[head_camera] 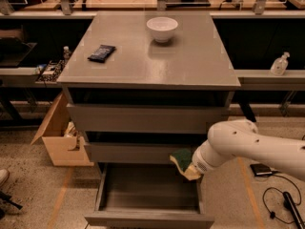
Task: Place sponge into bottom drawer
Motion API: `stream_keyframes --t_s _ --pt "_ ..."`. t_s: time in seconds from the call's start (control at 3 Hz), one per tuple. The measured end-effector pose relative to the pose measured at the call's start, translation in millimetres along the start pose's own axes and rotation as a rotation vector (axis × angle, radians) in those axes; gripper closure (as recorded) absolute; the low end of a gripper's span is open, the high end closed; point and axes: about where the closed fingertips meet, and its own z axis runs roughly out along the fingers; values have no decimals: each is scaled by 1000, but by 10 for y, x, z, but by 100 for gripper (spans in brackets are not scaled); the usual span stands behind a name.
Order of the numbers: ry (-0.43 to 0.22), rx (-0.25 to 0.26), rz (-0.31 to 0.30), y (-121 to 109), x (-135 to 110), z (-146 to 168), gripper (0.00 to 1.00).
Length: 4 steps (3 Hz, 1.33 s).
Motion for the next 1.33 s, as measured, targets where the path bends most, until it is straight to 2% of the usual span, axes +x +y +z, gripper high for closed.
stream_keyframes --t_s 0.33,0.67,1.0,1.33 --pt "-83 -77 21 44 122 695 100" --pt "-83 -77 20 44 120 690 100" --pt "-70 -81 46 22 229 859 100" --pt "-66 -112 71 19 484 1499 100"
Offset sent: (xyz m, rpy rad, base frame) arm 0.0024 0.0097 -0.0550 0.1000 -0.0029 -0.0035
